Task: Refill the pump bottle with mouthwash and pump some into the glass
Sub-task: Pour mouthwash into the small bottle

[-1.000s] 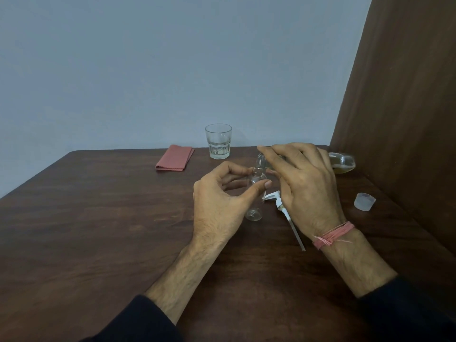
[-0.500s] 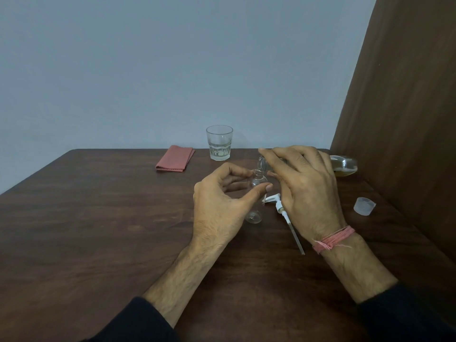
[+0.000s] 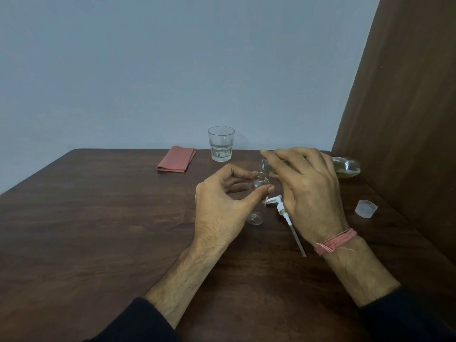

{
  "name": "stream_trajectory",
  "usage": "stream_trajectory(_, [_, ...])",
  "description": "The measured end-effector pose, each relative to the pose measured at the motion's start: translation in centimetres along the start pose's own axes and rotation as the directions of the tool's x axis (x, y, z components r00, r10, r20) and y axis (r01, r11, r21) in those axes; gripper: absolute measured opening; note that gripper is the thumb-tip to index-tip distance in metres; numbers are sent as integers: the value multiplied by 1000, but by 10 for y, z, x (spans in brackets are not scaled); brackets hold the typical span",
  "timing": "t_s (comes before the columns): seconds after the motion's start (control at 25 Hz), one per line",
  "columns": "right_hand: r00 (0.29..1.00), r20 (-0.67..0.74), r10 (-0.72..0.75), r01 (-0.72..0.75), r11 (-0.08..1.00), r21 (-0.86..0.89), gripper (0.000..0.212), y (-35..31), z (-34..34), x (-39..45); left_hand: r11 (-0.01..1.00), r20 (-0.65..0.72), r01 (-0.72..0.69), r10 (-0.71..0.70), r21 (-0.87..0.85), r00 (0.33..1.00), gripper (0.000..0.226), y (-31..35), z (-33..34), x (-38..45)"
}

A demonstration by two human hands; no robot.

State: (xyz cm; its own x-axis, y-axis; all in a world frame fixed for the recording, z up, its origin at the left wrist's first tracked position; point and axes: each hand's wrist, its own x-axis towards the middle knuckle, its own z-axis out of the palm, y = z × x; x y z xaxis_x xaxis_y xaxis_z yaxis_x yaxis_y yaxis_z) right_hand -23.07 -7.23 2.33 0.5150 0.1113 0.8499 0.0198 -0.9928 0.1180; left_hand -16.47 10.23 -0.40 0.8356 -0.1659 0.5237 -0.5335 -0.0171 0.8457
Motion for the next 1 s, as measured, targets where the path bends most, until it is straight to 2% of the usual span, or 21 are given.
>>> stream_trajectory(1.0, [1000,6,-11,11,1000,-4,72,0,-4,2,1000,-4,-9,9,18,1000,40,3,0,0])
